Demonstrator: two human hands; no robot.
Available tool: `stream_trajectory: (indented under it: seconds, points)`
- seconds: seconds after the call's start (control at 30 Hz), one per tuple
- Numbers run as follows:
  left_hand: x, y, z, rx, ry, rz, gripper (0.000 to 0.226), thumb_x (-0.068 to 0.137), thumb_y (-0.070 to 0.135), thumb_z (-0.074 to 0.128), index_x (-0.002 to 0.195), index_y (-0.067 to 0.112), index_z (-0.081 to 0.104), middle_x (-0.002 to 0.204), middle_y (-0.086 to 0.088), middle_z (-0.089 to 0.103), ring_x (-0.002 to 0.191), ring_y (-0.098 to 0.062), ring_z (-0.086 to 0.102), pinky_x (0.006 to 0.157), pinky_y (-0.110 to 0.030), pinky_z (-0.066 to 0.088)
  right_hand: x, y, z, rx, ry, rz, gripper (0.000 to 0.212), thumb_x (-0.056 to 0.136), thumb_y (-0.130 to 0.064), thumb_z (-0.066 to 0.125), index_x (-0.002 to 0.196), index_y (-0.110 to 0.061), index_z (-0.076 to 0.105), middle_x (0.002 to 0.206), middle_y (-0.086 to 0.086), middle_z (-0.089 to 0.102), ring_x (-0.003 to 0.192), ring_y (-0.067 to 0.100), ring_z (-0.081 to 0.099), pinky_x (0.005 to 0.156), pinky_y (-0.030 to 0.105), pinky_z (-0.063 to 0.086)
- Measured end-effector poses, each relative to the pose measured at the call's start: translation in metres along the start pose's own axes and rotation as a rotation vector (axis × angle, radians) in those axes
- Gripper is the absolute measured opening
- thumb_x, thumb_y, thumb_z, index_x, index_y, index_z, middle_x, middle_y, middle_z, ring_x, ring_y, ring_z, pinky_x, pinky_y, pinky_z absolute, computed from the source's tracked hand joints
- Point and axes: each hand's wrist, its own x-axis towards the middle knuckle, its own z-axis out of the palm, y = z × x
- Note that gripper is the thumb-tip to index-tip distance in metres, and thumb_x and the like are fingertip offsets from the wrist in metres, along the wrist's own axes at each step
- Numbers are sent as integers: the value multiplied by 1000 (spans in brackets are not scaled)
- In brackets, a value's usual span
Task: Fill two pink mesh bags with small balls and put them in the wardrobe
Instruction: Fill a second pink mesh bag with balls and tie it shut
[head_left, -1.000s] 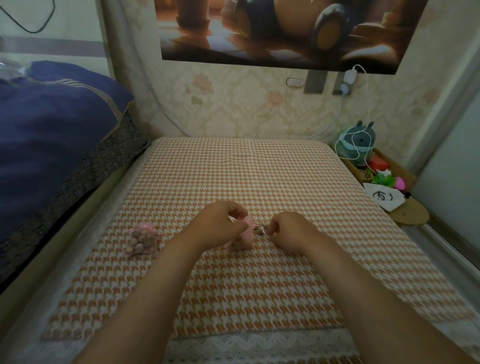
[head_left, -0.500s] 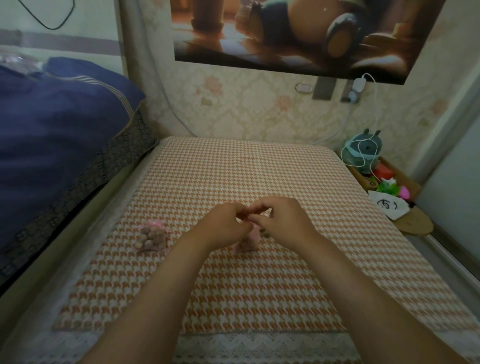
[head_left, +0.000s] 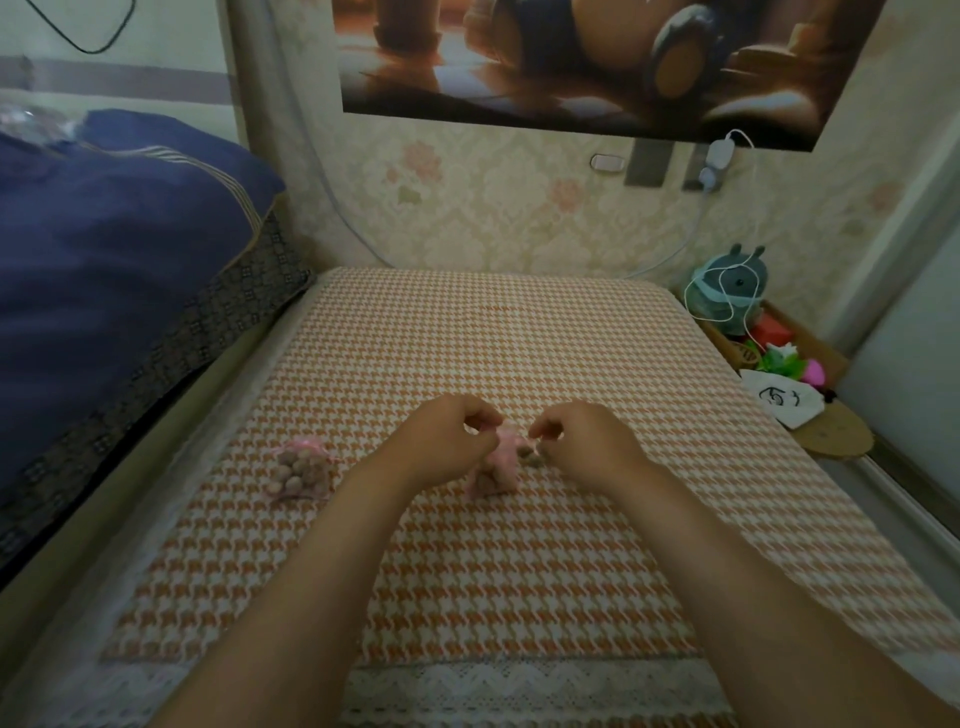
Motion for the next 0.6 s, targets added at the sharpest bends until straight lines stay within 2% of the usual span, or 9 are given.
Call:
stream_trajectory:
  seconds: [0.07,0.17,0.27,0.33,0.4,0.47,0.6]
  points:
    - [1,0,0,4,-11,5,25,89,28,62,112,29,70,109,16,65,98,-4,58,88,-22,46,0,1,6,-65,-53,1,17,89,-37,69,106,-33,73,103,-12,70,96,11,64,77,30,51]
    - [2,1,1,7,-20,-11,25,88,28,62,111,27,72,117,14,65,101,-5,58,93,-27,48,3,-2,13,-142,-47,-21,15,88,-46,67,97,-33,71,94,-11,67,90,14,63,68,27,41]
    - [2,0,2,5,-10,-14,27,89,28,62,113,26,71,120,13,65,99,-4,60,88,-23,48,6,-3,16,-179,-45,-26,13,89,-43,65,81,-34,63,85,-9,65,86,16,63,66,27,39]
    - [3,-1,3,1,-1,-12,27,89,28,62,114,26,71,120,13,65,93,-1,60,83,-20,47,7,-2,18,-176,-49,-32,16,90,-42,64,78,-33,59,86,-8,66,88,18,64,68,28,40]
    - [4,-2,3,-13,1,-8,27,88,27,63,115,26,70,120,13,65,89,3,59,78,-18,45,7,-1,17,-154,-63,-34,12,91,-42,64,82,-33,64,88,-8,67,89,17,65,69,28,43]
    - [4,-3,4,-26,-1,-8,27,88,27,63,114,26,70,118,13,66,88,5,58,77,-17,44,7,1,13,-82,-55,-19,10,90,-39,66,94,-32,72,95,-9,70,91,14,65,72,28,47]
    - [5,-3,4,-34,-4,-10,26,89,27,63,113,26,71,116,14,66,87,3,58,78,-19,44,6,-4,-7,178,113,-29,10,90,-36,68,98,-33,71,94,-15,69,83,4,67,75,26,54]
